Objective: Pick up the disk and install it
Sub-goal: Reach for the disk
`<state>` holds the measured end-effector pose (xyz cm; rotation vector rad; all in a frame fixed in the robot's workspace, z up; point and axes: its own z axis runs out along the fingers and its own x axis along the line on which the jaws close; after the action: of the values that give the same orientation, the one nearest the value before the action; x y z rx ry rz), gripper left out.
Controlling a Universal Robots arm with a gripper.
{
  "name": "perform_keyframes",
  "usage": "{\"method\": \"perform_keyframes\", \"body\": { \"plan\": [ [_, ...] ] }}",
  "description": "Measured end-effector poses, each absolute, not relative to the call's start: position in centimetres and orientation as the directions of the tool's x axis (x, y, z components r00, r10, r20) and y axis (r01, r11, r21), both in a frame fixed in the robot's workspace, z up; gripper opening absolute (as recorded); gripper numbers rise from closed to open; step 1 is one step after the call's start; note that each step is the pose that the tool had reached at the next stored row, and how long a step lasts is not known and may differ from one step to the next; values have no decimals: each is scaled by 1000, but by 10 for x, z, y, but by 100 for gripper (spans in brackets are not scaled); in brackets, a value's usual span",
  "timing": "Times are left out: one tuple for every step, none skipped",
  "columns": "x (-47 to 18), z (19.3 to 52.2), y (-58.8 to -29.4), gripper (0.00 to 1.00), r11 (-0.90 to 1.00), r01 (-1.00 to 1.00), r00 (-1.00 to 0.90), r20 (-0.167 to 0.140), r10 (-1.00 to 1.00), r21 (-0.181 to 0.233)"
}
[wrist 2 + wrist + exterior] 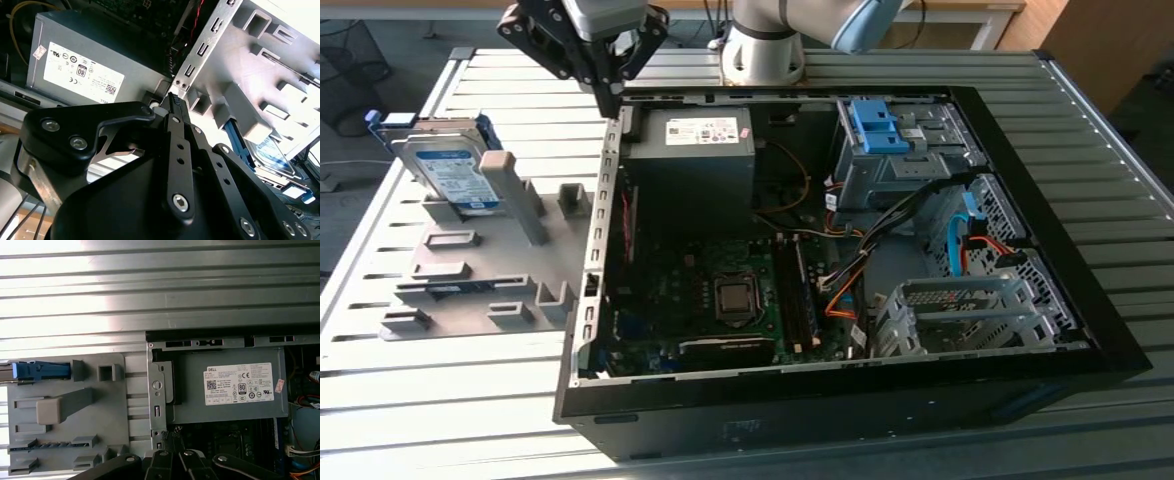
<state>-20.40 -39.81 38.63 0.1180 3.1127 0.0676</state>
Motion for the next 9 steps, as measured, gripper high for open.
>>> {"method": "perform_keyframes", "body": {
  "plan": [
    [-204,386,-398,11,996,75,-997,-24,76,44],
    [-207,385,-398,11,996,75,-997,-24,76,44],
    [-209,384,-398,11,996,75,-997,-24,76,44],
    [-209,384,-398,11,996,75,-997,-24,76,44],
    [-209,384,-398,11,996,75,-997,-24,76,44],
    [-209,384,-398,11,996,75,-997,-24,76,44],
    [-209,384,-398,11,996,75,-997,-24,76,44],
    [-211,383,-398,11,996,75,-997,-24,76,44],
    [-211,383,-398,11,996,75,-997,-24,76,44]
  ]
}}
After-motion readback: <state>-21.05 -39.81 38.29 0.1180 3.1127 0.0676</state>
